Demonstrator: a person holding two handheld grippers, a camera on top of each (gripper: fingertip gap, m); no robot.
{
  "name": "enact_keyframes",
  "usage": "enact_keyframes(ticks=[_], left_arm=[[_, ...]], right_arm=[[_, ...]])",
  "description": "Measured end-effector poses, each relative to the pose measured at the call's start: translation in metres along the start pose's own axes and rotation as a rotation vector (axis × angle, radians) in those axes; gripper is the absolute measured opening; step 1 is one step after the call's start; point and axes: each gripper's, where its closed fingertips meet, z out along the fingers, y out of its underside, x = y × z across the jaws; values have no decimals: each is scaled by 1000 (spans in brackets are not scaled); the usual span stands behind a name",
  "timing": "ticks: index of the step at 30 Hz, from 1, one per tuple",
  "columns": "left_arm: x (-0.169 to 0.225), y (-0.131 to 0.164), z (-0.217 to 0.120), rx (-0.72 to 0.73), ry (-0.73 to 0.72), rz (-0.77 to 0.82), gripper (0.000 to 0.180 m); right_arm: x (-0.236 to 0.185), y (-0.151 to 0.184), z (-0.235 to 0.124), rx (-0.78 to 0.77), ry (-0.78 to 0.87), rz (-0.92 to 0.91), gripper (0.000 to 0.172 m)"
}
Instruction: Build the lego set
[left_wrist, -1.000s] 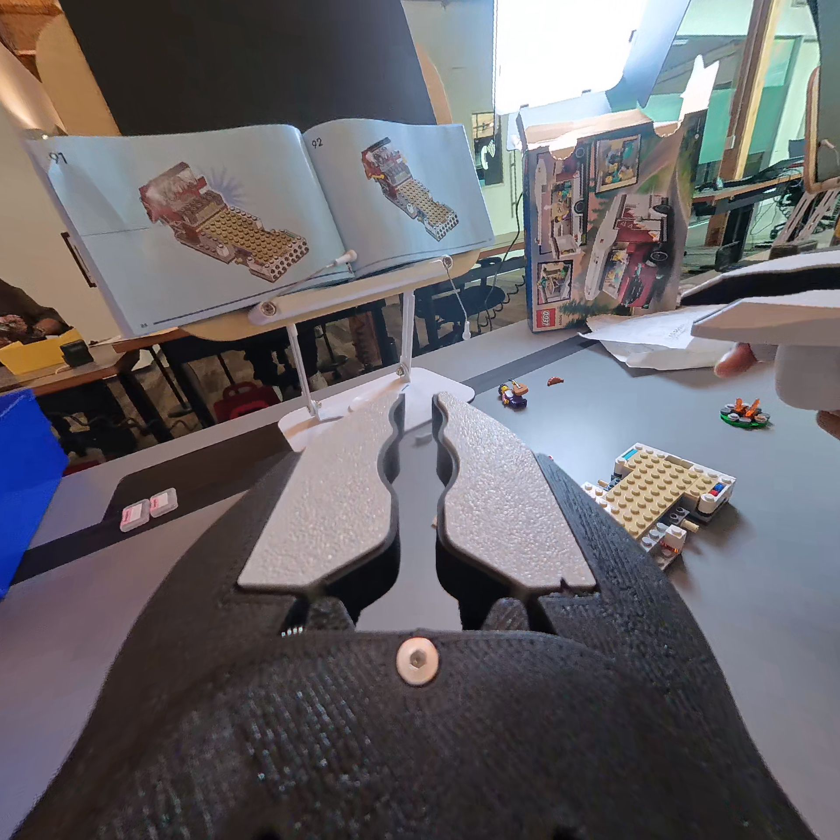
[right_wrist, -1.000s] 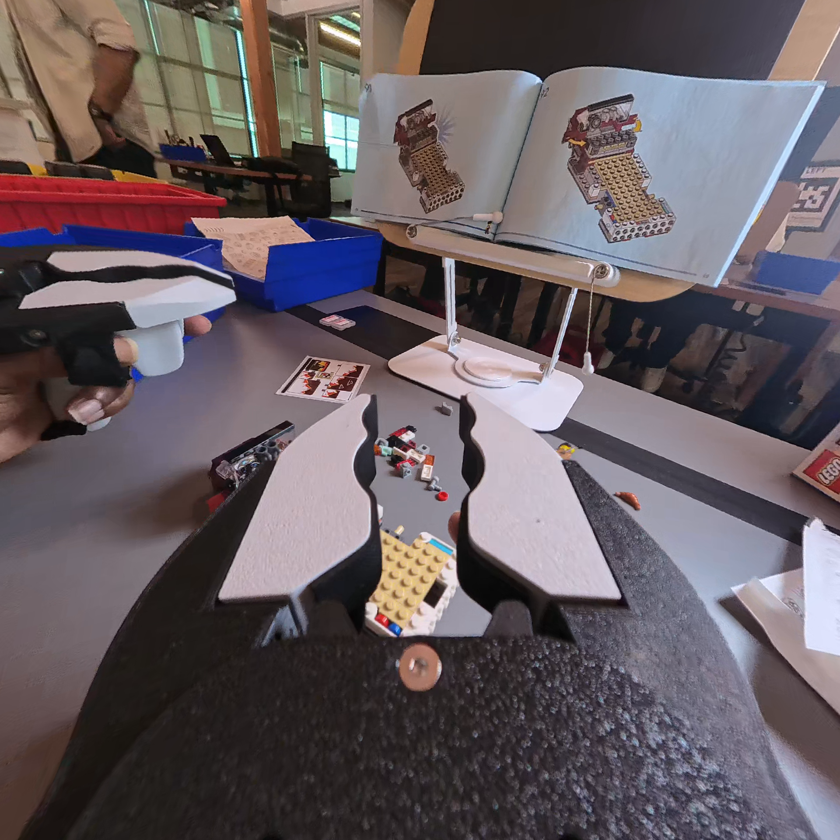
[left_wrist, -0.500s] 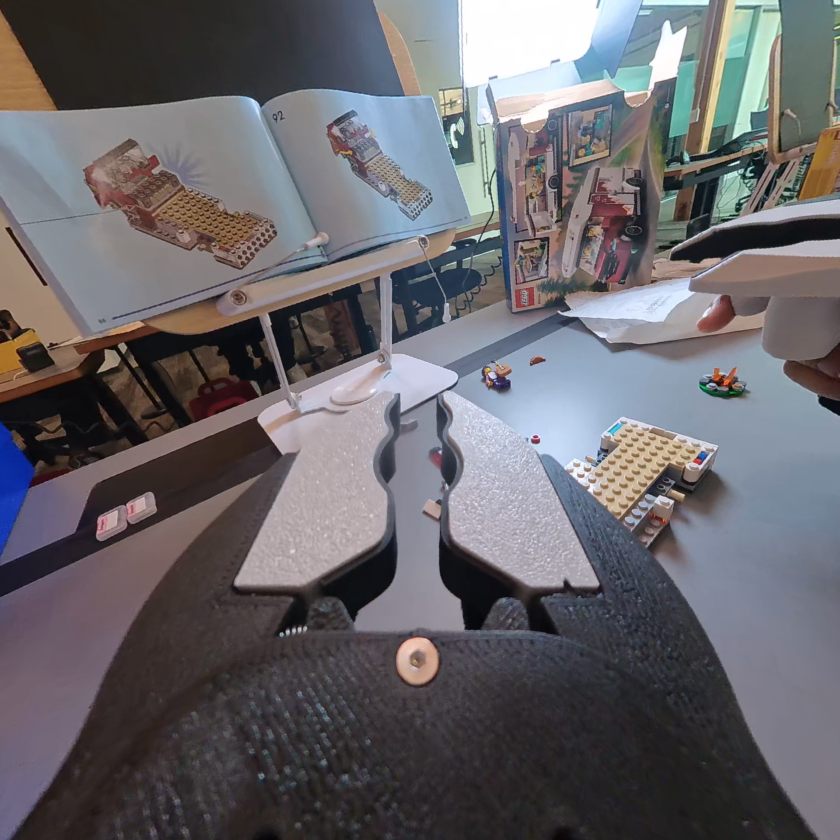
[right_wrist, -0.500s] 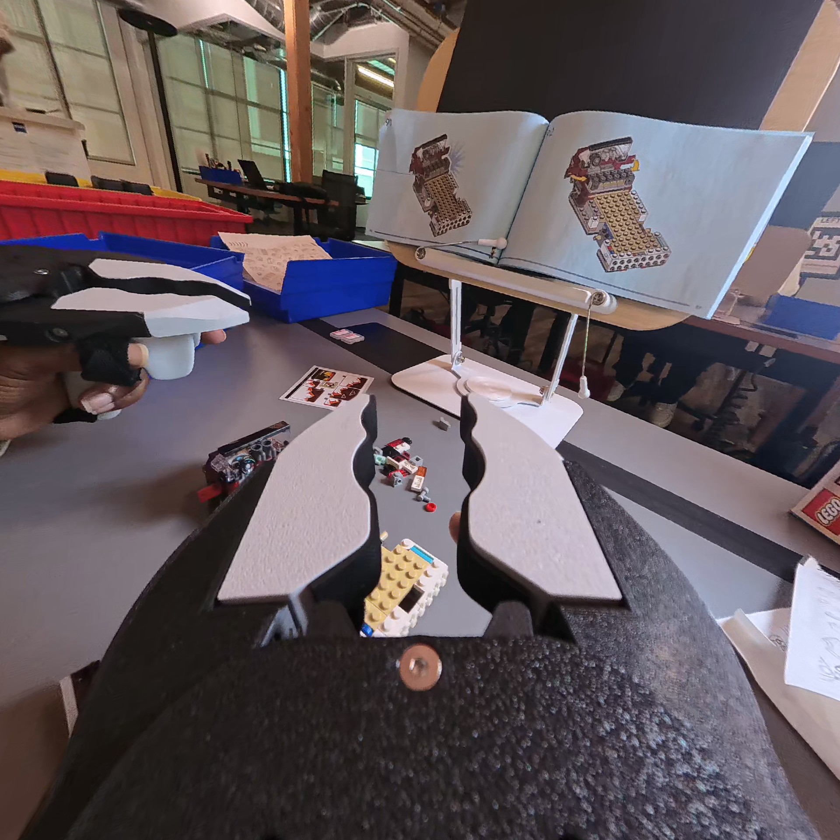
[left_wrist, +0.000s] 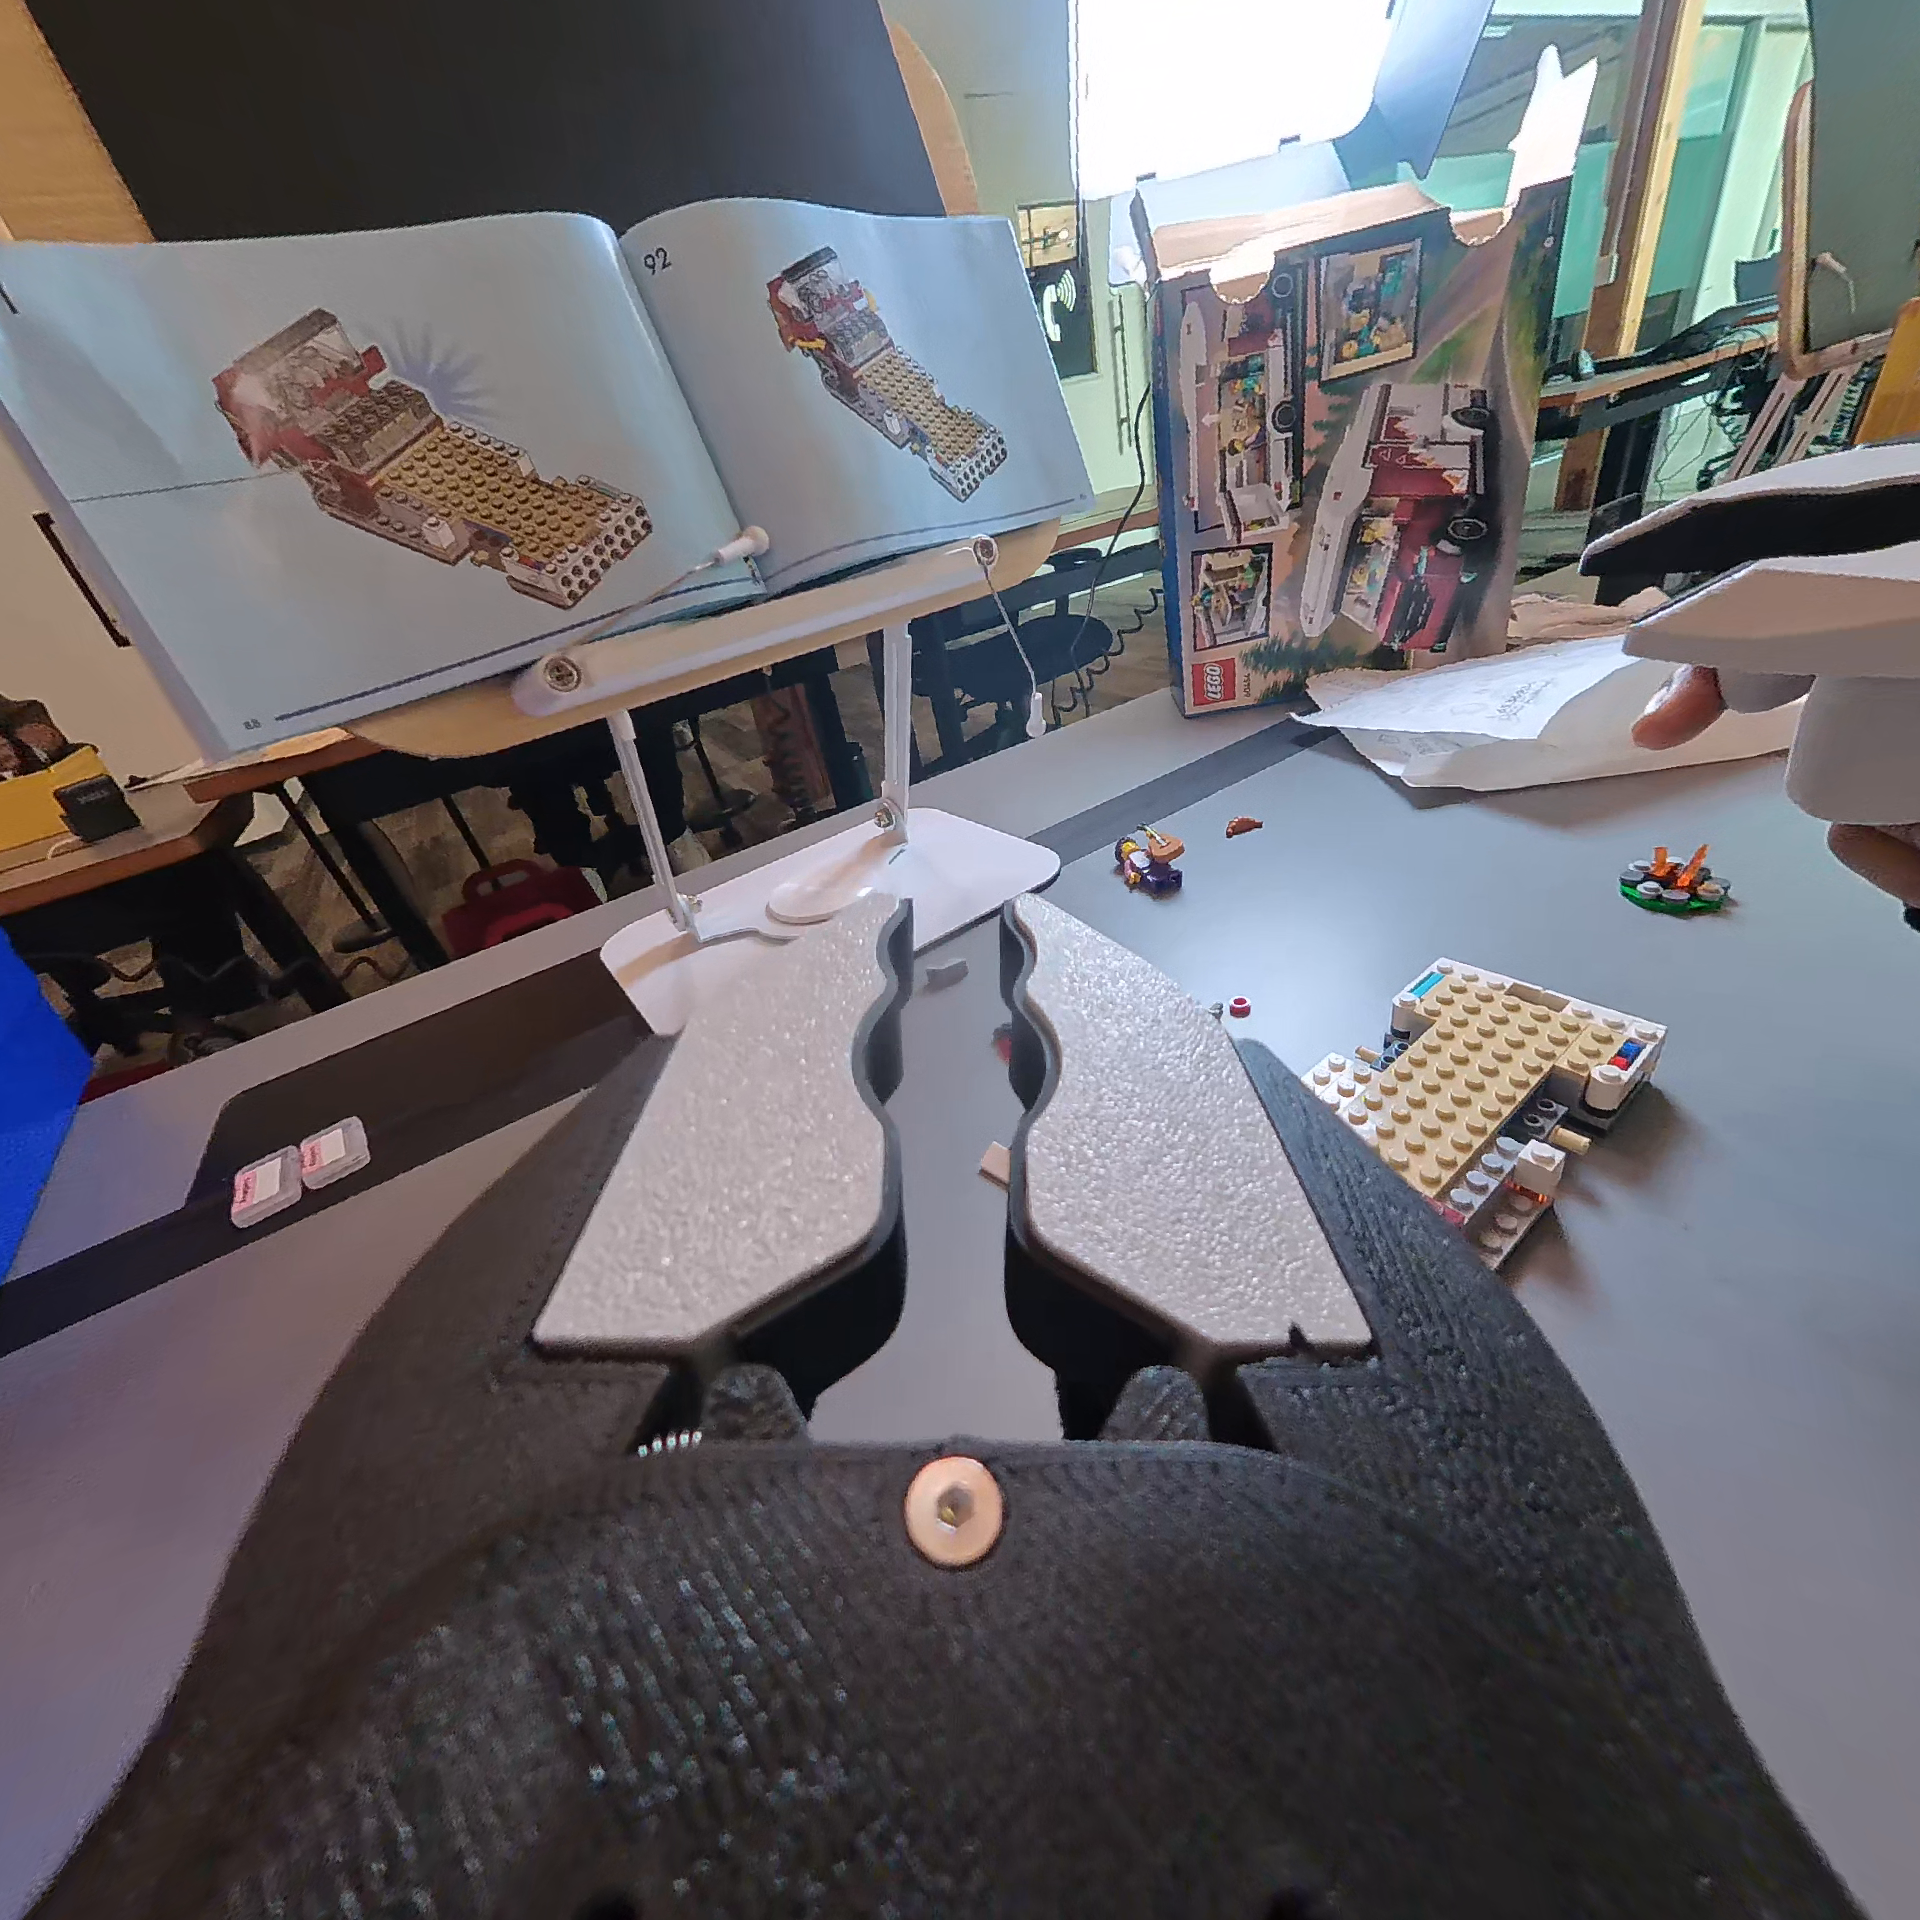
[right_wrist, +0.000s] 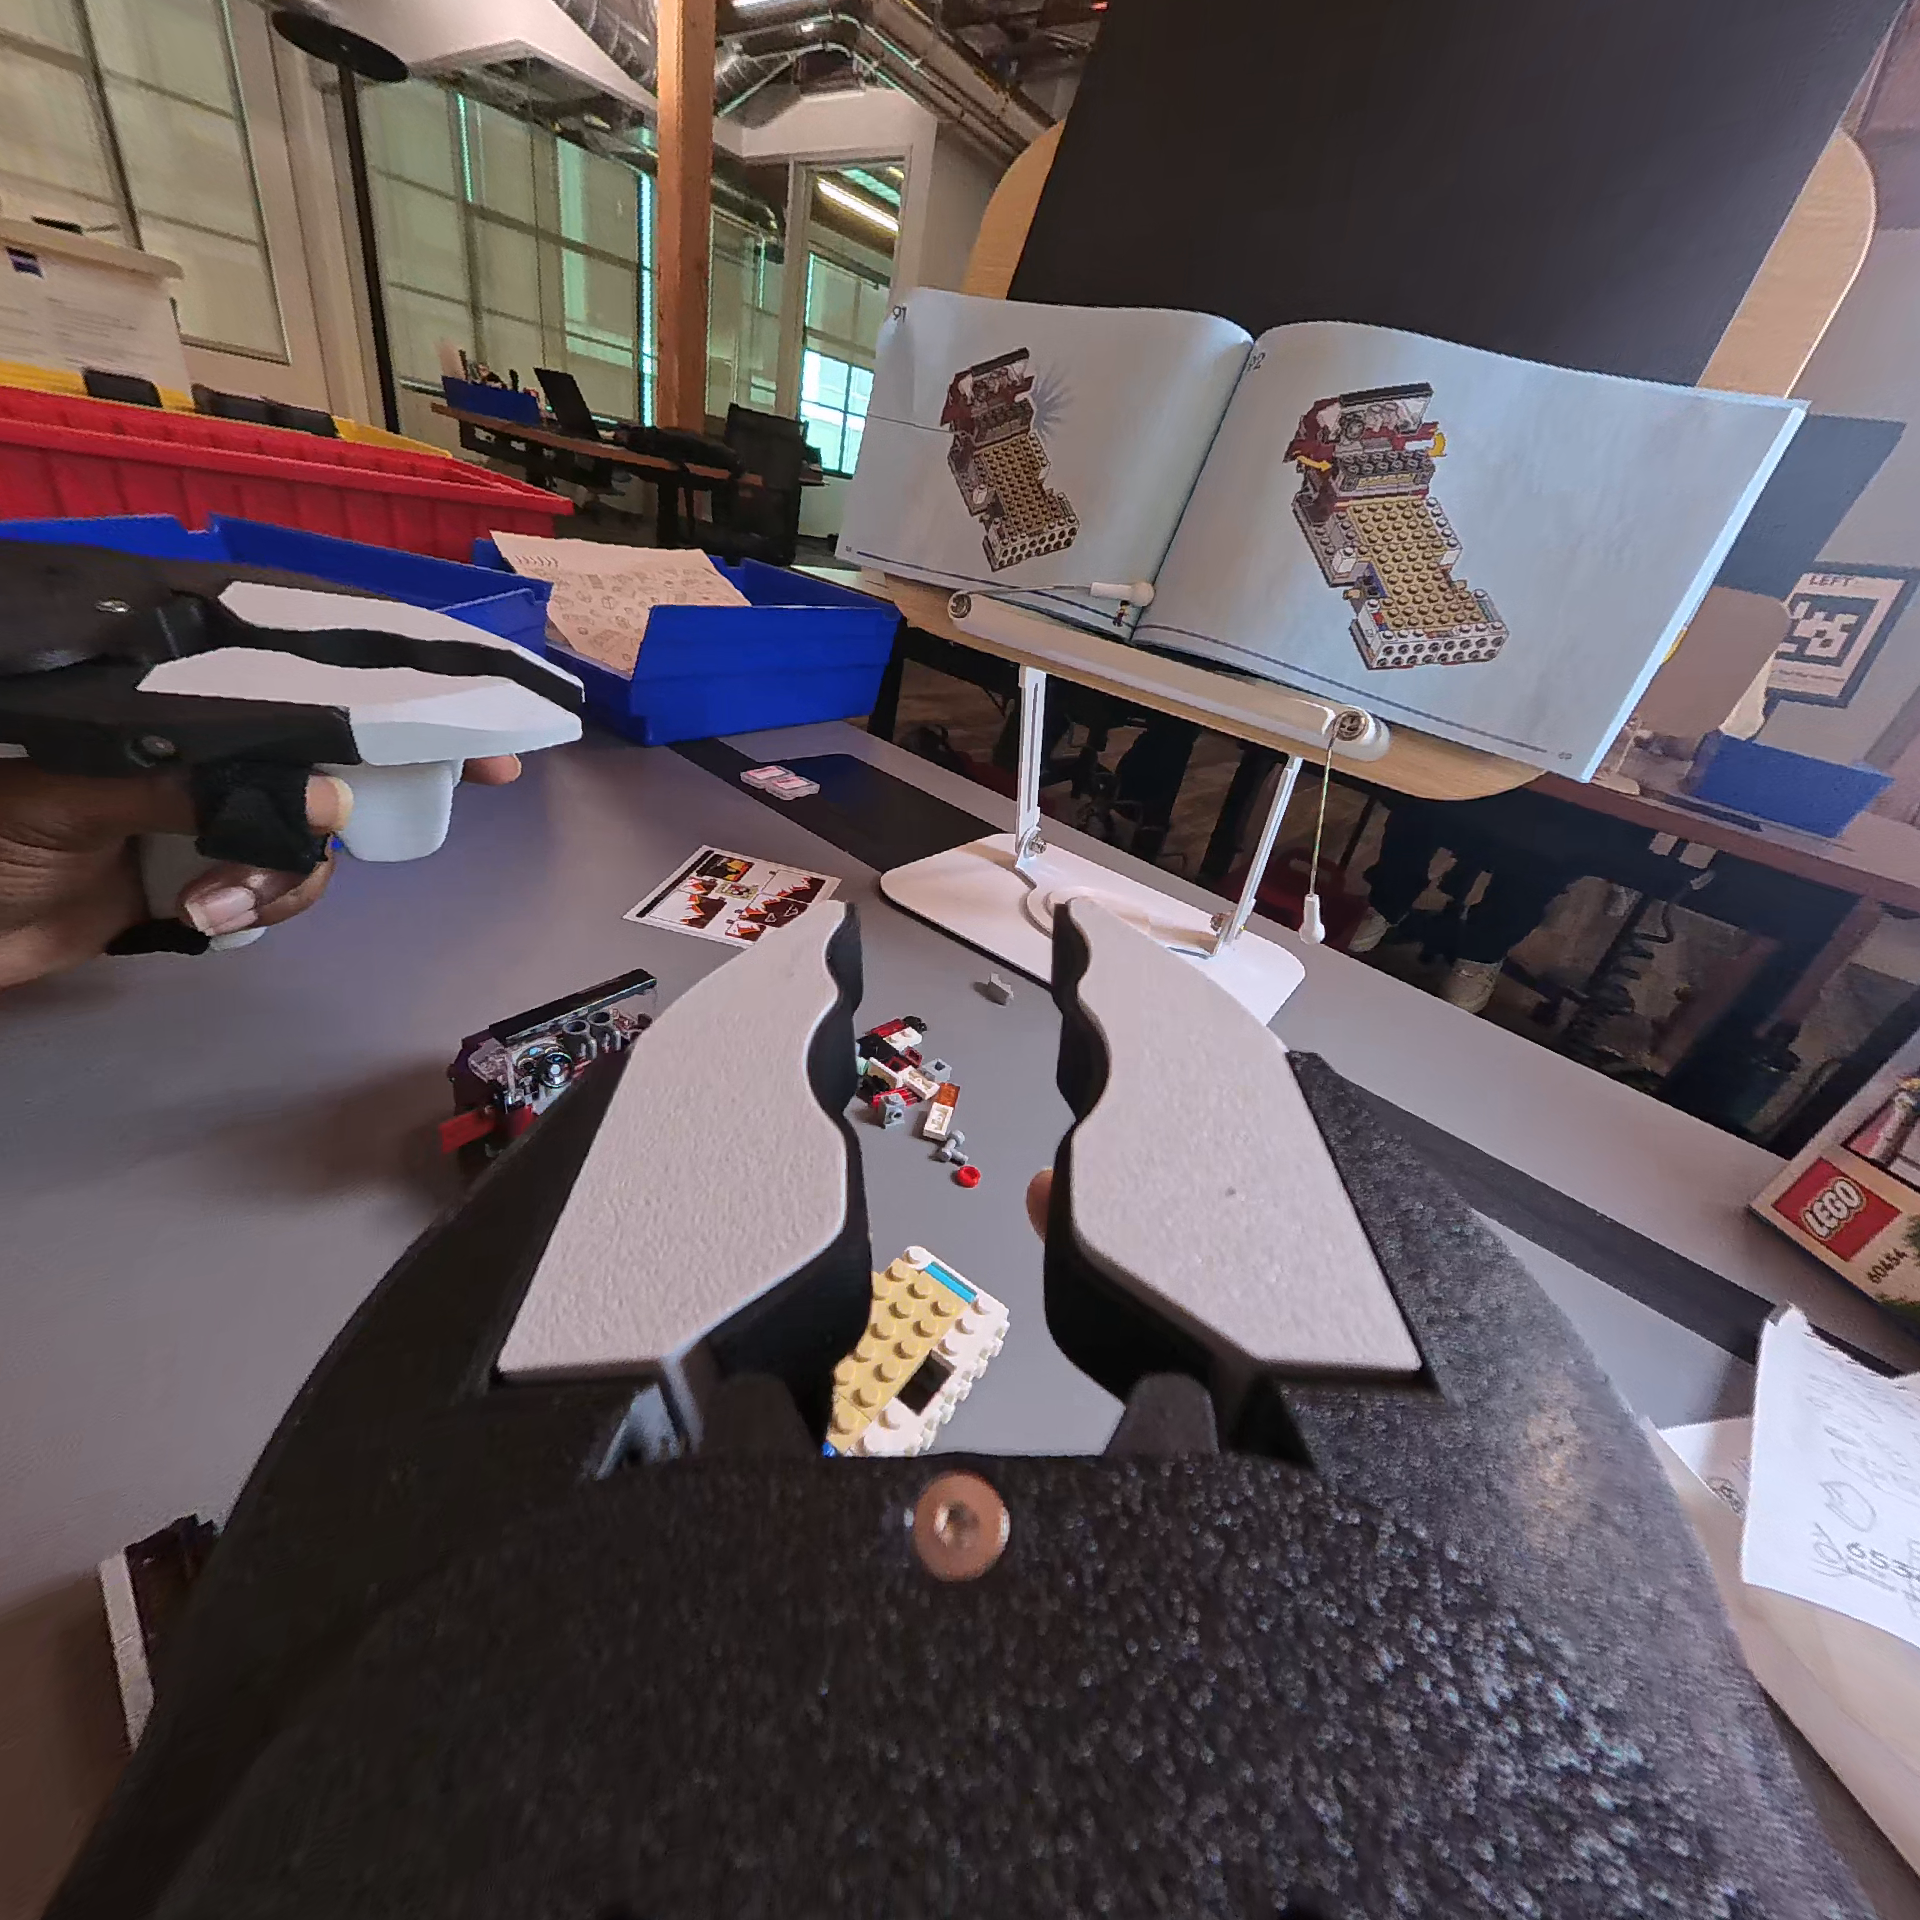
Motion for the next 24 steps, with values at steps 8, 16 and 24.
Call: enact_keyframes(ticks=[8,16,24], left_arm=[[0,-3,0,6,0,-2,16],[0,-5,-2,14,-9,6,15],[1,-6,-1,14,-5,10,15]], right_arm=[[0,-3,-1,14,7,6,36],[-3,-9,-2,25,5,-3,35],[-4,-7,-2,17,-1,0,35]])
